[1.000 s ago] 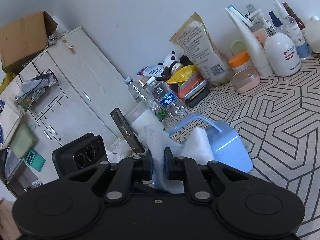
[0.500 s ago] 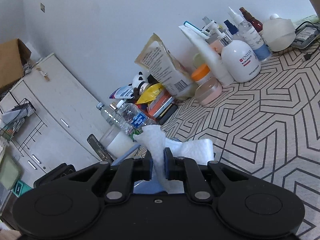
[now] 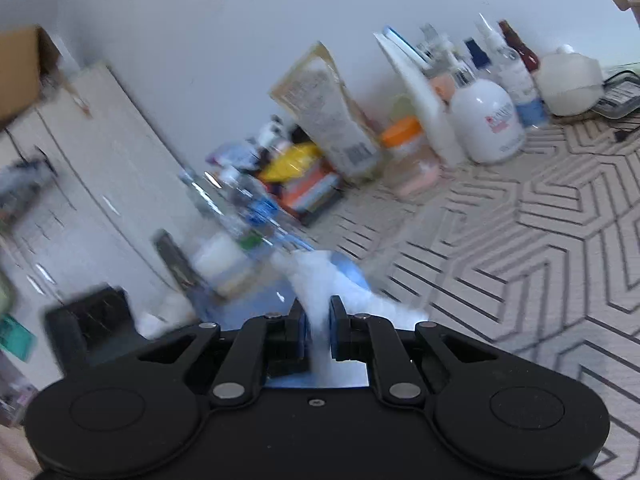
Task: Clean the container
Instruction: 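Continue rubbing the wipe over the container's side wall with the right tool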
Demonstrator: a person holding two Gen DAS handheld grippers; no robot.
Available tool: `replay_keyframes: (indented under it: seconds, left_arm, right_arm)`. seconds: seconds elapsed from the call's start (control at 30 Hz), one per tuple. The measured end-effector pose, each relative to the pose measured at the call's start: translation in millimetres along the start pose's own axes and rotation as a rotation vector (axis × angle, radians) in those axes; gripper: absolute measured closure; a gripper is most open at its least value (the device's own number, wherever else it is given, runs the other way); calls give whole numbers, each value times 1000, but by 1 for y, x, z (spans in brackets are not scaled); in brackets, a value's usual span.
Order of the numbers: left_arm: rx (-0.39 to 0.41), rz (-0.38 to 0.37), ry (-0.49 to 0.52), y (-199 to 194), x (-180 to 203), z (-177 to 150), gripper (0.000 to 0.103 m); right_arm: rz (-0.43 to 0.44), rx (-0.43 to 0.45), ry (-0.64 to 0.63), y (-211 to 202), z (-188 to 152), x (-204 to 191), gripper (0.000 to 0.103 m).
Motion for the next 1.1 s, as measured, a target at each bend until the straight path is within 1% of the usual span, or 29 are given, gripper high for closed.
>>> replay_keyframes:
  seconds: [0.07, 0.17, 0.37, 0.4, 0.47, 0.53, 0.6, 0.67, 0.73, 0.8, 0.87, 0.97, 1.0, 1.03, 1.07, 1.1]
  left_arm:
    - [-8, -9, -14, 1, -2, 0, 30]
    - [-4, -4, -6, 1, -1, 0, 30]
    - [-11, -9, 1, 2, 0, -1, 30]
    - [-13, -14, 0, 2, 0, 0, 30]
    - [-15, -23, -14, 3, -2, 0, 30]
    - [-15, -30, -27, 3, -4, 0, 29]
    - [-19, -32, -29, 3, -5, 0, 29]
    - [-24, -29, -22, 4, -3, 0, 29]
    - [-28, -24, -15, 4, -2, -1, 29]
    - [-30, -22, -11, 4, -1, -1, 29]
    - [-38, -26, -10, 4, -1, -2, 29]
    - [-68, -35, -4, 7, 1, -3, 27]
    - [-74, -36, 6, 7, 3, -3, 24]
    - [-79, -33, 18, 8, 5, -4, 23]
    - [-80, -21, 28, 8, 7, -4, 23]
    - [-83, -9, 39, 9, 9, -5, 23]
  right_arm:
    - [-3, -14, 8, 5, -1, 3, 89]
    - [9, -17, 29, 6, -1, 7, 89]
    - [-8, -14, 67, 7, 0, 12, 89]
    - [-10, -12, 70, 6, 0, 12, 86]
    - [-11, -6, 80, 3, 0, 11, 83]
    - [-14, -1, 93, -2, 1, 12, 60]
    - [-29, 6, 100, -6, 1, 13, 48]
    - [-49, 18, 107, -10, 0, 15, 45]
    - [-63, 28, 131, -15, -3, 19, 39]
    - [-83, 38, 157, -19, -7, 25, 37]
    - [-103, 48, 176, -22, -10, 31, 37]
    - [-60, 61, 190, -25, -13, 33, 37]
    - [-41, 60, 185, -24, -12, 32, 43]
    - [-20, 59, 175, -23, -12, 30, 64]
    - [11, 44, 157, -19, -12, 27, 76]
    - [31, 28, 143, -14, -12, 24, 85]
Point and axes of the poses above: each gripper's, at about its wrist camera, not at the fingertips, and y roughly the way its jaws point, x to its right, z to its top, the point moved 5 cm from there along y, roughly the way its jaws point, and after that the axes turned 8 degrees about -x, right-handed, at the moved point
